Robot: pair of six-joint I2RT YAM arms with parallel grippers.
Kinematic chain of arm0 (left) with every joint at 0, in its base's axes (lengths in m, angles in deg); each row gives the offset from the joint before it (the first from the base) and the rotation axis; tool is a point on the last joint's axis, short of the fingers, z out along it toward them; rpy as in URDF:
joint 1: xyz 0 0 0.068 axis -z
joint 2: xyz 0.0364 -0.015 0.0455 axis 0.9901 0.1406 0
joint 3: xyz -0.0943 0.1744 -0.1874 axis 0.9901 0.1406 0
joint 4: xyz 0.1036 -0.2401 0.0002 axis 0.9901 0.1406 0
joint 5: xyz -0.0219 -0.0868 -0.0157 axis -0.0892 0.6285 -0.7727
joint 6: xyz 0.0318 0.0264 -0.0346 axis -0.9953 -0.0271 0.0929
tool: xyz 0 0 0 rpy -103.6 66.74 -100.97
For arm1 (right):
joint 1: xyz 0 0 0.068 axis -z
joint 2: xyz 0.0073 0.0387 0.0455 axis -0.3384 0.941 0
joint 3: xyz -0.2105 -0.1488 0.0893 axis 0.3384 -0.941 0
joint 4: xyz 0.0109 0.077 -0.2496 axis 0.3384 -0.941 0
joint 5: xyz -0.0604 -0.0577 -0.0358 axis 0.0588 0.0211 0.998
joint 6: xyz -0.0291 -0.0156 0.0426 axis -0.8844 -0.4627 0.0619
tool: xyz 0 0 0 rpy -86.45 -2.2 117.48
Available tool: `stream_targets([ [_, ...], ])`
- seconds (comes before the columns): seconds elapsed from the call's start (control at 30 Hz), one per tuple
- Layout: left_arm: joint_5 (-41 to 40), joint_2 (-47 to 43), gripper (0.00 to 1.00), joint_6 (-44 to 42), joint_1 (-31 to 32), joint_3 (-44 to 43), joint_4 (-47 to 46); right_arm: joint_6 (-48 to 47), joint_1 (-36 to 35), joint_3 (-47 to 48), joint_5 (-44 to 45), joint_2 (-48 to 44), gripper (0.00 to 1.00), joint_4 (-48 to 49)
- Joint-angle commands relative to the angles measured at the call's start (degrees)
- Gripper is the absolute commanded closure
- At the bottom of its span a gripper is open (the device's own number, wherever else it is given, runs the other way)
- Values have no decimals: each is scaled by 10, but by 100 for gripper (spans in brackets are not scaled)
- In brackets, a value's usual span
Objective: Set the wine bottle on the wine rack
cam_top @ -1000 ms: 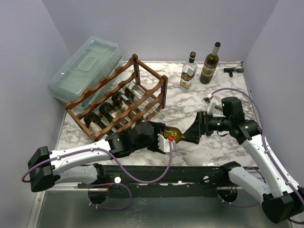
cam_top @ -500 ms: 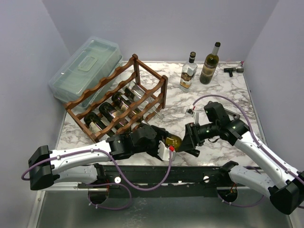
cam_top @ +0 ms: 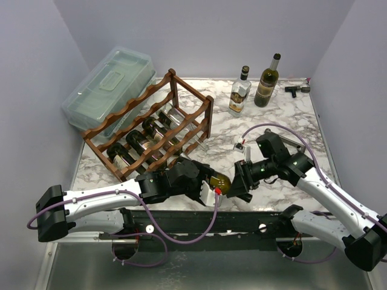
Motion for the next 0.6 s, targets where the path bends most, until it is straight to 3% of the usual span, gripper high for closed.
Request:
stream_targets([
  [0.0,-15,-23,100,-5,4,-11,-48,-1,-6,-8,-8,13,50,-7],
  [0.23,-11,-19,100,7,3,-16,-50,8,-5,-7,15,11,50,4],
  [0.43,-17,-14,100,16,3,-22,-53,8,-6,2,31,7,41,-1],
  [0.57,-37,-9,100,33,3,-26,-69,-1,-6,14,35,28,49,-14],
])
